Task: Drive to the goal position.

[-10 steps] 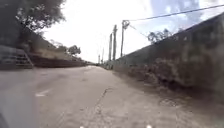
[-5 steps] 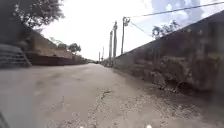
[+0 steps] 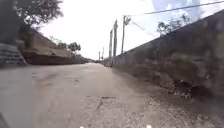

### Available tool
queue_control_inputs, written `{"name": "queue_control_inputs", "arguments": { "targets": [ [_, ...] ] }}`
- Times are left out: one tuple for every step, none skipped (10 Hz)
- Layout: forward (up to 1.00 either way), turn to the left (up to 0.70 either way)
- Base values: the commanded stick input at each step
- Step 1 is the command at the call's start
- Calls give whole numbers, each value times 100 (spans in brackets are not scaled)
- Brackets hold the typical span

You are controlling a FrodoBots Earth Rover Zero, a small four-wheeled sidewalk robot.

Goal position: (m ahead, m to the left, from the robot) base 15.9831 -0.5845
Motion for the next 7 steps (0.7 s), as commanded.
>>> {"name": "queue_control_inputs", "arguments": {
  "targets": [
    [70,0],
    [70,0],
    [70,0],
    [70,7],
    [70,13],
    [70,18],
    [70,0]
  ]
}}
